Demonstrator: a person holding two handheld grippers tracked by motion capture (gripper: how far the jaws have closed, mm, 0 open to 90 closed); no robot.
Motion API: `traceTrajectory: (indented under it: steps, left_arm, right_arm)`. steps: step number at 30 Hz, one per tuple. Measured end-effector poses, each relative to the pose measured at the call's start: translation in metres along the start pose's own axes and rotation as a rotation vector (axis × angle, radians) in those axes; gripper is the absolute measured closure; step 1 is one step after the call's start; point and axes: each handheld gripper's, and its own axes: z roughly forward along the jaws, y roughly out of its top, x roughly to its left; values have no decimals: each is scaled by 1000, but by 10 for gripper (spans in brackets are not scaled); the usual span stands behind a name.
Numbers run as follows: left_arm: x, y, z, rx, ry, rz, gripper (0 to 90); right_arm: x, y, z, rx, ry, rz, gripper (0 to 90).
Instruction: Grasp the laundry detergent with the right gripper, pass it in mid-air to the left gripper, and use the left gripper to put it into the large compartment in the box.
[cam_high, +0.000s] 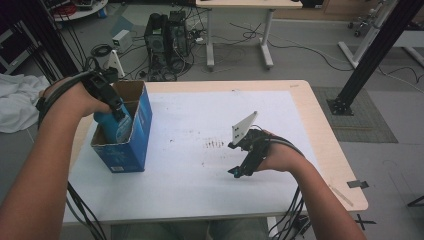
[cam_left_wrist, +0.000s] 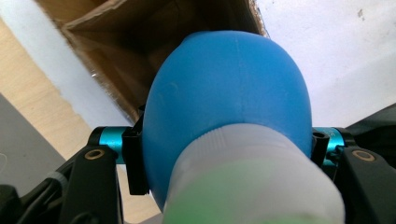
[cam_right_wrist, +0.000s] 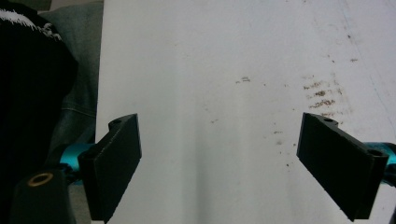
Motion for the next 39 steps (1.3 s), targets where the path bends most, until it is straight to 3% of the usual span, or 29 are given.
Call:
traceTrajectory:
  steps: [3,7,9,11,12,16,18,19,23,24,28,39]
  left_arm:
    - [-1,2,10,9,-13,-1,379]
    - [1,4,20,41,-16,37,380]
    - [0,5,25,27,-14,19,379]
    - [0,6,29,30,-12,31,379]
    - [1,6,29,53,-10,57,380]
    - [3,7,38,55,-1,75,379]
    - [2,7,40,44,1,64,379]
    - [3,7,41,60,6,90,379]
    - [3,8,48,64,6,110,379]
    - [2,8,50,46,4,92,379]
    - [4,9,54,74,4,124,379]
    - [7,9,60,71,-5,131,377]
  right_arm:
    - [0,0,0,-6,0,-7,130]
    - [0,-1,-1,-17,-8,-11,130]
    - [0,-2,-1,-13,-7,-8,130]
    - [1,-3,-1,-14,-7,-9,130]
    - [1,-4,0,-12,-7,-1,130]
    - [1,-6,0,-14,-6,1,130]
    - [1,-6,0,-11,-7,5,130]
    - [1,-6,0,-11,-7,5,130]
    - [1,-6,0,-12,-5,6,130]
    - [1,-6,0,-12,-7,8,130]
    - [0,-6,0,-13,-7,5,130]
    - [0,-5,1,-15,-9,10,130]
